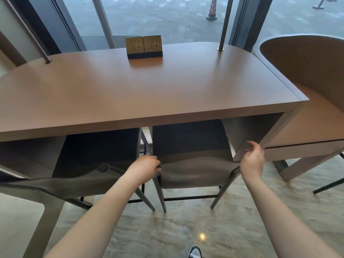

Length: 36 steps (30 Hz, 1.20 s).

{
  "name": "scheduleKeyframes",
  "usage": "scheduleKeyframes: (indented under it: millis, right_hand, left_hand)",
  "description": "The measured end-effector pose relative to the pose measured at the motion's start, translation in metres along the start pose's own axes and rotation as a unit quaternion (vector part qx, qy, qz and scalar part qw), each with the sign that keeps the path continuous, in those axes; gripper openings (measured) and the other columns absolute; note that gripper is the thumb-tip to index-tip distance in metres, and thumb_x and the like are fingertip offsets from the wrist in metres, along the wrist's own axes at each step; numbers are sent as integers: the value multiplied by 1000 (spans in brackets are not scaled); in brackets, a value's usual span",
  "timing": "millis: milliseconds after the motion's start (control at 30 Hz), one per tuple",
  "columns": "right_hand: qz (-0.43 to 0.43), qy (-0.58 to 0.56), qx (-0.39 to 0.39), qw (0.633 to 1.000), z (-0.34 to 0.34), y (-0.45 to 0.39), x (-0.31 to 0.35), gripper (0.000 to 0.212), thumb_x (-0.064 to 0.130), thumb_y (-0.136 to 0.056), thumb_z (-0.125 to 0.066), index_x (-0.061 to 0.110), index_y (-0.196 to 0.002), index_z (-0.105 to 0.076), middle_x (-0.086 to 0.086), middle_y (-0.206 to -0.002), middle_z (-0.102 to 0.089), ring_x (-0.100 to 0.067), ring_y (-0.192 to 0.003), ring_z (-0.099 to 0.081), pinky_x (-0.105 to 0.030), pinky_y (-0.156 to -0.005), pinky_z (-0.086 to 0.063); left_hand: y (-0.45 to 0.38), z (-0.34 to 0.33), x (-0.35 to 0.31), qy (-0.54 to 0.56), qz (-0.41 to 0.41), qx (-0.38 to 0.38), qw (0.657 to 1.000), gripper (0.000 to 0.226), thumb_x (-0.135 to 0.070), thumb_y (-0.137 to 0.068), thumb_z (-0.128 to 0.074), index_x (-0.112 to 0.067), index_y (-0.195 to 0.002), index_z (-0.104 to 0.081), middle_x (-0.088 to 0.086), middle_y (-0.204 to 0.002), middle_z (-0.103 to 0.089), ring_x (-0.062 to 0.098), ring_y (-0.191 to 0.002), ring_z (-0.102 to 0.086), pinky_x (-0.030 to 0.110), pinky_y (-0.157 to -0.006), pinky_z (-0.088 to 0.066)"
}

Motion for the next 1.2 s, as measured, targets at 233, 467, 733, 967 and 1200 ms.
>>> scheduleKeyframes:
  millis: [233,467,733,967,1200]
  right_hand:
    - [18,-34,22,999,-4,-18,3,38,-5,-94,-36,9,-122,-57,-16,-119,-54,-31,-109,-52,-32,-87,-40]
    - [20,-23,24,999,-8,-26,-4,32,-2,-96,-35,8,-114,-59,-16,-119,-53,-32,-113,-49,-33,-90,-39]
    - [58,119,-17,991,-13,-19,2,26,12,-99,-42,8,-111,-65,-18,-127,-55,-43,-122,-39,-49,-110,-25]
    - [220,176,51,958,-67,57,74,29,37,-94,-54,20,-114,-66,-3,-134,-57,-29,-140,-31,-50,-116,-6]
    - [411,159,287,851,-183,200,159,51,45,-94,-54,27,-141,-44,1,-141,-51,-22,-133,-43,-43,-116,-22]
  left_hand:
    - [-3,6,-7,14,13,-9,1000,33,-31,-107,-43,-12,-119,-66,3,-113,-60,21,-102,-59,36,-88,-52]
    - [-3,8,-9,23,22,-20,999,31,-31,-106,-45,-13,-118,-67,2,-110,-60,19,-99,-59,33,-85,-53]
    - [11,20,5,86,15,-111,990,53,-50,-99,-53,-27,-146,-45,-5,-145,-50,17,-125,-55,33,-94,-51]
    - [68,46,79,65,31,-258,963,56,-48,-95,-58,-19,-143,-52,5,-138,-59,25,-127,-56,42,-104,-45]
    - [100,15,161,71,75,-184,978,59,-52,-89,-67,-26,-140,-53,-2,-138,-57,21,-122,-57,39,-100,-47]
Point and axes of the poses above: each hand's wrist, its own y-axis away from the middle knuckle, its own z-axis out of the back of the hand, x = y × z, the point moved 10 cm from there along -y, towards the middle knuckle
